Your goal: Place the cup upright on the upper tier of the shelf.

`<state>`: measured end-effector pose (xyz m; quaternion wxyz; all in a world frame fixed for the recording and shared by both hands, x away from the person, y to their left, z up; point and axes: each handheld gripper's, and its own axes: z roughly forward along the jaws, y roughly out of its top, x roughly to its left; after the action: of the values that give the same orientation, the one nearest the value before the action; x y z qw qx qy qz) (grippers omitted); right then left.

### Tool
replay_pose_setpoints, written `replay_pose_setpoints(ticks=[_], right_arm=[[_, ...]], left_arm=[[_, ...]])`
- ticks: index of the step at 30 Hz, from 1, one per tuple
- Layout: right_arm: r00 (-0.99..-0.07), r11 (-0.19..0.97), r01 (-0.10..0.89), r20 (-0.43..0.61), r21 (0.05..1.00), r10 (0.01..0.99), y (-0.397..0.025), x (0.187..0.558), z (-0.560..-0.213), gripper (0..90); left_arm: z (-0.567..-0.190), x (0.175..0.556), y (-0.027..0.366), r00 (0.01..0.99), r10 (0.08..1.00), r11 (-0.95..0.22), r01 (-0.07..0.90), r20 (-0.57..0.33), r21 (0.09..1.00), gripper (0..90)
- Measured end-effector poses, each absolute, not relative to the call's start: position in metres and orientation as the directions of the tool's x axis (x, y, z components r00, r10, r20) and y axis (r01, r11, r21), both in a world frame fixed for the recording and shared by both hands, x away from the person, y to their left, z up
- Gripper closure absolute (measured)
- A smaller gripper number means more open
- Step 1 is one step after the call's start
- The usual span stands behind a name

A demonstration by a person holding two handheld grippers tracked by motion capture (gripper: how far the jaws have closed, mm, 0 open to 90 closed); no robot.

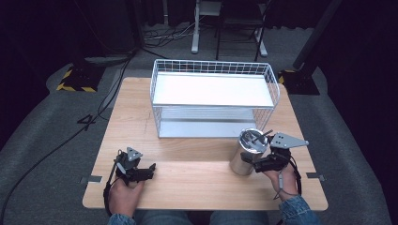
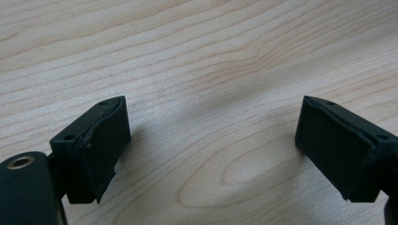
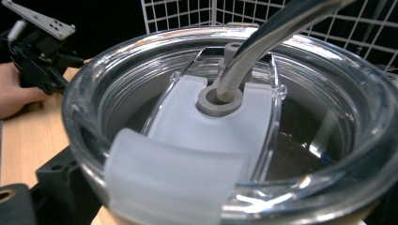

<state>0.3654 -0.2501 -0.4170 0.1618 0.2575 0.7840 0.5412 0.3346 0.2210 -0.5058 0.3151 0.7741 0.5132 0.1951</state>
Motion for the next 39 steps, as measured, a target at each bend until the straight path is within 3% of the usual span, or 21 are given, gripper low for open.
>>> replay_pose_setpoints(ticks=[22, 39], right_arm=[[-0.832, 0.304, 0.194, -0.008, 0.933, 0.555, -0.240, 0.385, -0.326, 3.9], [-0.820, 0.295, 0.186, -0.017, 0.937, 0.573, -0.233, 0.397, -0.281, 3.9]], left_arm=[[-0.506, 0.335, 0.221, 0.397, 0.918, -0.274, 0.672, -0.022, 0.688, 11.1], [-0.506, 0.335, 0.221, 0.398, 0.917, -0.275, 0.672, -0.022, 0.688, 11.1]])
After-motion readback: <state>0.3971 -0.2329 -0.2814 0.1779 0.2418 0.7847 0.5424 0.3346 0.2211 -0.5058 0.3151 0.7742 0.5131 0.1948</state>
